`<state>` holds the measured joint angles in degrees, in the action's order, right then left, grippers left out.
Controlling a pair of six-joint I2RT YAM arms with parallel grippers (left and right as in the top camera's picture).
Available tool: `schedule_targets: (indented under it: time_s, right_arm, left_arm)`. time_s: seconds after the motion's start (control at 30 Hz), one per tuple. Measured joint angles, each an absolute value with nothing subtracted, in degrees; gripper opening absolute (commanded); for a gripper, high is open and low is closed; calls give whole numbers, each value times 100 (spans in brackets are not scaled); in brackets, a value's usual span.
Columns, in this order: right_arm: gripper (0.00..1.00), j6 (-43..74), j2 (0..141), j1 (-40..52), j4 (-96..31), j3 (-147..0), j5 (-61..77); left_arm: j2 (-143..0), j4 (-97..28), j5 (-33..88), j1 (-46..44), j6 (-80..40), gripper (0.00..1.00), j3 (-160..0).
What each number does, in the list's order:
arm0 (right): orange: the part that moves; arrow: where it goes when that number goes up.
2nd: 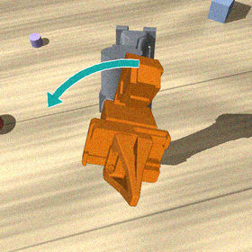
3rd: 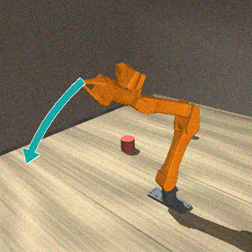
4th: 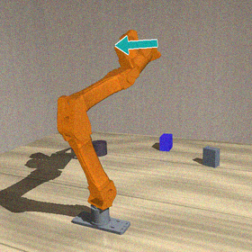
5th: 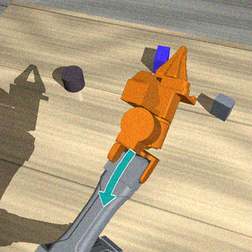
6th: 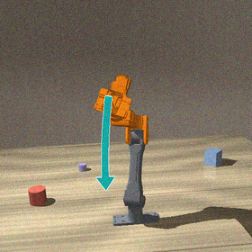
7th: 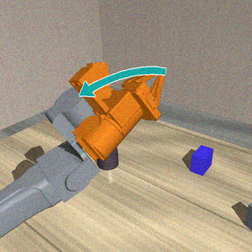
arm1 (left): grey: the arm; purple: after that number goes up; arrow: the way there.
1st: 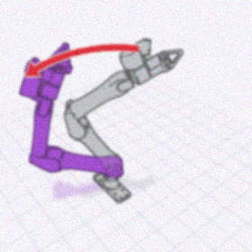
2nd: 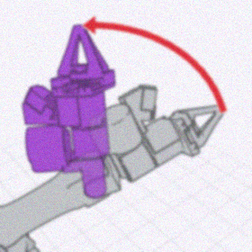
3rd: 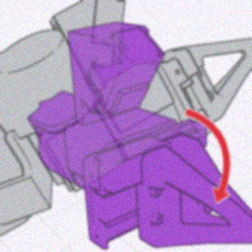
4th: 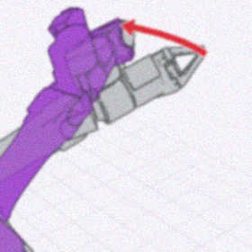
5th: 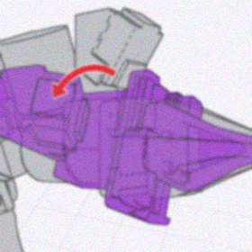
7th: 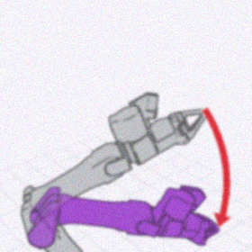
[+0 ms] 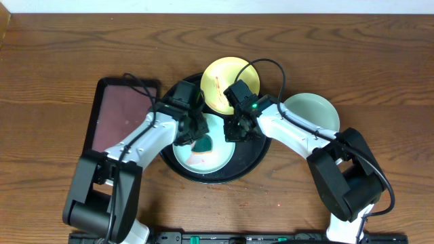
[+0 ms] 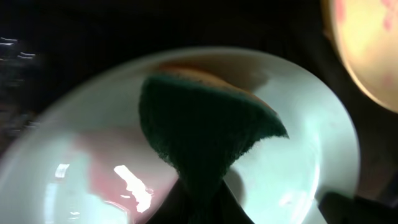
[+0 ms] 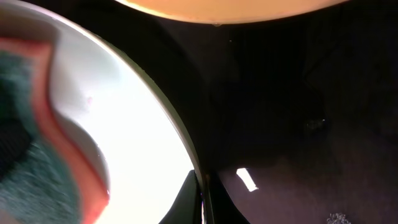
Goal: Clean dirty plates on tray and stack at the side
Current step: 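Scrub the lower green plate with the sponge in the left gripper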
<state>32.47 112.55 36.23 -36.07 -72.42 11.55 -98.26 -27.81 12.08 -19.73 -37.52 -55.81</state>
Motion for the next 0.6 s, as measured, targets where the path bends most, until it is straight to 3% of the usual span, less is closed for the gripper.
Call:
schedule_targets:
  time_s: [0.3,0.6]
  right_arm:
    - [1,3247,11255,3623,-3607,-7242,1155]
    - [1,3247,11255,3623,-3603,-7242,1153]
  left_arm:
    - [-9793,-3881,845,-1702,-3417,7,-5636]
    - [-9793,-3769,1511,-2108,-2445,8,-5634]
